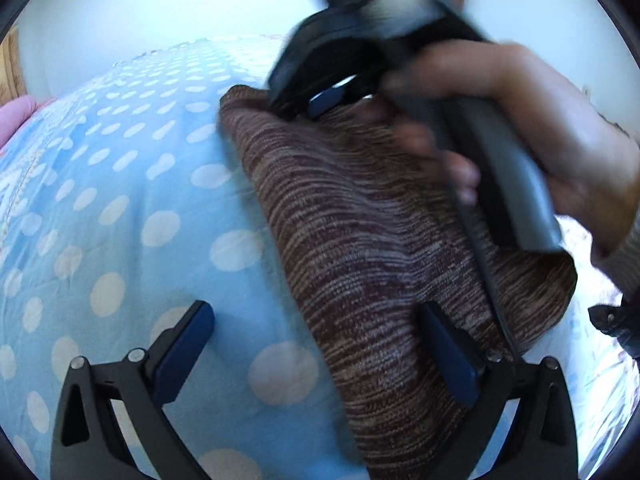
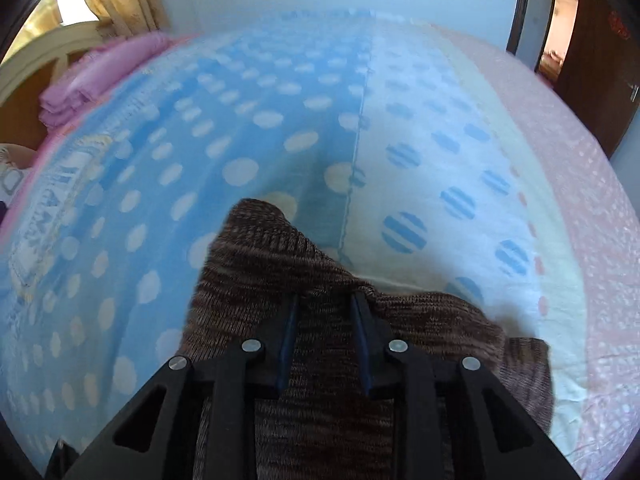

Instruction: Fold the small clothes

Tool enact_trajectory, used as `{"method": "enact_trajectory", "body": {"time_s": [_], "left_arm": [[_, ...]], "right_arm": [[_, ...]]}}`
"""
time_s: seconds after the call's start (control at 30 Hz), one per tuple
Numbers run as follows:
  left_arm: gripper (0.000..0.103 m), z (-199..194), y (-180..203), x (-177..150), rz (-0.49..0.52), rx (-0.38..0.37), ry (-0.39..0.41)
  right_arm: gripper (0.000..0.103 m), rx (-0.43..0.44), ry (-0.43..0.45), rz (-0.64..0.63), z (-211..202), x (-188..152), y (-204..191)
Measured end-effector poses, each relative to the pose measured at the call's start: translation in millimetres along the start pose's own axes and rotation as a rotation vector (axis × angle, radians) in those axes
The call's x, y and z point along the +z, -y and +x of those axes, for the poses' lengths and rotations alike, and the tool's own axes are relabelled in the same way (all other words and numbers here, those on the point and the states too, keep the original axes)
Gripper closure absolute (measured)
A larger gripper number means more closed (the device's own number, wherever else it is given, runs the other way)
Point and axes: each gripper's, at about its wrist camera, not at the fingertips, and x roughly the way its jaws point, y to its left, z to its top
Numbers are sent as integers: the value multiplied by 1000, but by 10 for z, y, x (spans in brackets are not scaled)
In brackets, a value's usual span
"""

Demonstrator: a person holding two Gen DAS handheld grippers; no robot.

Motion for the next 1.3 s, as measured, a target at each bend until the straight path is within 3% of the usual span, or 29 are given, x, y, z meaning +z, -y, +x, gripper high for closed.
{"method": "enact_trajectory", "body": {"time_s": [0.13,0.2,0.27,0.33,0.4,0.53,0.63,0.73,0.87,0.93,1.07,1.17,1.3], "left_arm": [[0,-86,-7,-87,-26,17,10],[0,-106,-8,-117,-35,21,12],[0,-84,8,-105,-30,28,7],[0,-65,25,-96,-24,39,3],[0,-87,31,-111,-34,31,7],[0,-124,-18,-123,-60,-1,22],[0,-176,-112,-160,-102,-11,38],[0,-179,-209,-164,-145,-30,45],[0,-147,-186,-167,-124,-4,38],[0,-113,-185,-141,-109,13,25],[0,-92,-84,-133,-72,53,12],[0,-153,-107,-127,-89,47,20],[0,-217,-120,-56,-126,54,42]], "right_arm": [[75,172,14,-47,-403,-326,-149],[75,155,-33,-115,-342,-467,-327],[75,62,-83,-153,-82,-574,-441],[76,65,-28,-142,-20,-565,-459],[75,71,-31,-132,-28,-542,-452],[73,95,-5,-50,-371,-711,-158],[73,105,76,19,-845,-1001,198],[73,107,81,55,-1149,-1386,425],[79,12,-7,35,-1073,-1877,513],[79,8,43,15,-1100,-2019,526],[79,54,57,76,-1152,-1975,604],[77,84,132,124,-1253,-1895,725],[50,101,190,182,-1238,-1628,913]]}}
